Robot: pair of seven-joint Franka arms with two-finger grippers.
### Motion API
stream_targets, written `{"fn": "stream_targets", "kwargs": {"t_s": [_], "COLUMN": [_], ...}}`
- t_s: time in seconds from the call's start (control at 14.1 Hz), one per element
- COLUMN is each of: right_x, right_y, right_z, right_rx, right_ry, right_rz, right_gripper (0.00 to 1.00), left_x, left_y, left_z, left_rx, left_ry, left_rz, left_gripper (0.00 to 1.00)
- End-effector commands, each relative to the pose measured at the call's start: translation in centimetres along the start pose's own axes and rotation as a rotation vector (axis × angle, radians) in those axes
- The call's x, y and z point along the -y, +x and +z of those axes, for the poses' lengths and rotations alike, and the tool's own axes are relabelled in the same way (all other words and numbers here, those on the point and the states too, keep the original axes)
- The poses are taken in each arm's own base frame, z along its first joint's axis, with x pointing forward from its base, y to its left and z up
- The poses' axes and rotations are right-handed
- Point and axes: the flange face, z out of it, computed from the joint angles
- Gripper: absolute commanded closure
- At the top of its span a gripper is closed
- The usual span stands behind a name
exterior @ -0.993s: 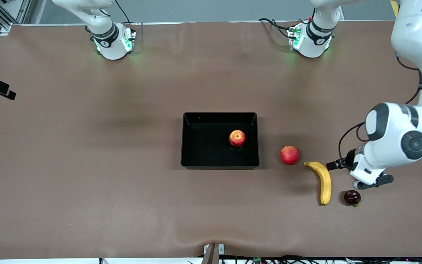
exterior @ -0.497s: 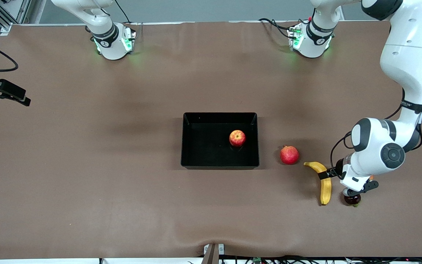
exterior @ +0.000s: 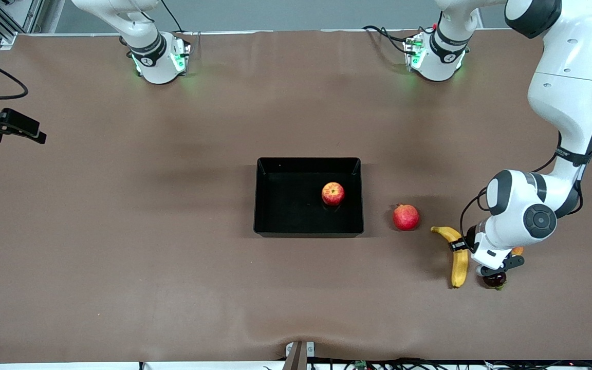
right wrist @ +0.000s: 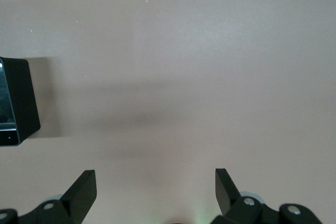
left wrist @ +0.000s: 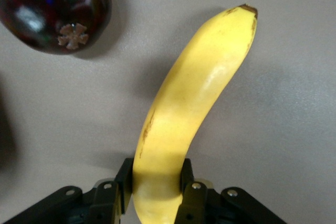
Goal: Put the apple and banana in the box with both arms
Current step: 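Lower the left gripper onto the yellow banana and grasp it, then lift the banana and carry it over the box with the left gripper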
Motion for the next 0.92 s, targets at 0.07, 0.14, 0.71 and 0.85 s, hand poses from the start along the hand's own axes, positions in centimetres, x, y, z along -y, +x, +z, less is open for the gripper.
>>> {"fn": "stream_targets", "kwargs": {"t_s": [0.07, 0.14, 0.71, 0.85], "right_x": [1.3, 1.4, -4.9, -7.3], "right_y": [-1.9, -2.1, 0.5, 0.2], "right_z": [-1.2, -1.5, 0.6, -0.2], "right_rx": [0.029, 0.025, -0.023, -0.048], "right_ry": [-0.014, -0.014, -0.005, 0.088], "right_rz": [-0.030, -0.030, 0.088, 0.131], "right_gripper": [0.00, 0.00, 0.00, 0.00], "left_x": [-0.3, -0.6, -12.3, -16.5], "left_y": [0.4, 0.1, -6.8, -9.0], "left_z": [-2.4, -3.3, -13.4, -15.2], "left_rx": [-0.038, -0.024, 0.008, 0.007], "left_ry": [0.029, 0.040, 0.109, 0.123], "left_rz": [0.028, 0.035, 0.089, 0.034], "left_gripper": [1.00, 1.00, 1.00, 1.00]}}
